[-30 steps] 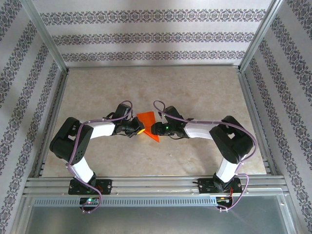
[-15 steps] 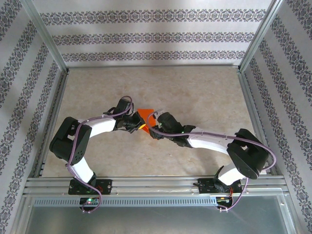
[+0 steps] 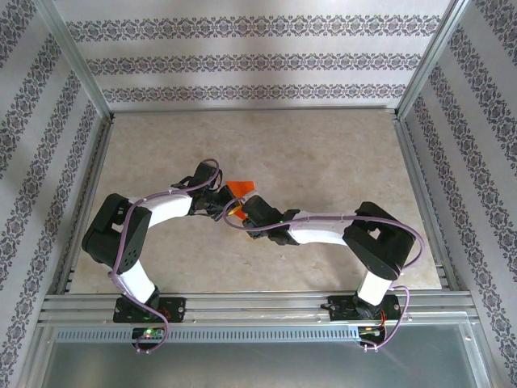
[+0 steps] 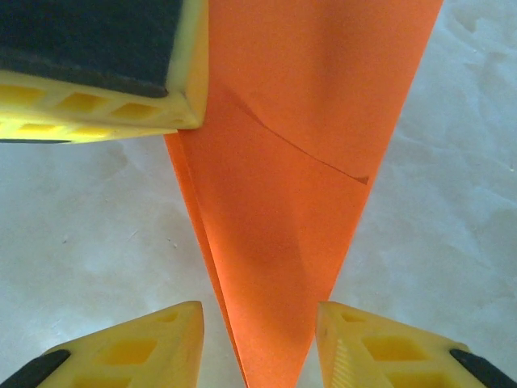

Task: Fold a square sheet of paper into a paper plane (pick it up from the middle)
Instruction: Fourth fold the wing at the center of the table.

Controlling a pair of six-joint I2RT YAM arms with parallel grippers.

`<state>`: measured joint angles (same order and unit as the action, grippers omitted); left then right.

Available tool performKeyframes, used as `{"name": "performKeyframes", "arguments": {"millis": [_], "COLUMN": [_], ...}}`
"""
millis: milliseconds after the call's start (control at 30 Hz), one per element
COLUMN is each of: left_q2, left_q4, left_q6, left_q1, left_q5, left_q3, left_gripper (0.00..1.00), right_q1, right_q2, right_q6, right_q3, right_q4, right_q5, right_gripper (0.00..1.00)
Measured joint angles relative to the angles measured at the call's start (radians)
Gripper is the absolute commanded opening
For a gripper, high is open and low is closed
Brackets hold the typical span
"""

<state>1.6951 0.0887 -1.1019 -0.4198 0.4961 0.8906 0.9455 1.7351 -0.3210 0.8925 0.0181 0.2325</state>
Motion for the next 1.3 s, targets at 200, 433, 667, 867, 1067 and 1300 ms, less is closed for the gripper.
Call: {"name": "performKeyframes", "arguments": {"millis": [200, 433, 667, 867, 1067, 1300], "left_q2": [0.0, 0.0, 0.0, 0.0, 0.0, 0.0], "left_q4": [0.008, 0.01, 0.017, 0.025, 0.035, 0.036], "left_q6": [-0.003, -0.003, -0.003, -0.003, -0.003, -0.003], "left_q1": [0.0, 0.0, 0.0, 0.0, -0.005, -0.005], "left_q5": [0.0, 0.0, 0.0, 0.0, -0.004, -0.004], "left_q3": [0.0, 0.0, 0.01, 0.013, 0.017, 0.017], "left_gripper": [0.07, 0.07, 0.08, 0.09, 0.09, 0.09], "right_q1": [0.0, 0.0, 0.0, 0.0, -0.001, -0.001], "right_q2": [0.034, 0.052, 0.058, 0.059, 0.059, 0.059], "right_q6": [-0.001, -0.014, -0.024, -0.024, -0.024, -0.043], "right_q3": [0.023, 0.029, 0.03, 0.031, 0.031, 0.046], "right_q4": [0.002, 0.017, 0.023, 0.024, 0.035, 0.062], "right_q5": [-0.001, 0.003, 0.01, 0.011, 0.009, -0.006], "right_gripper": [0.39, 0.32, 0.24, 0.19, 0.22, 0.27]}}
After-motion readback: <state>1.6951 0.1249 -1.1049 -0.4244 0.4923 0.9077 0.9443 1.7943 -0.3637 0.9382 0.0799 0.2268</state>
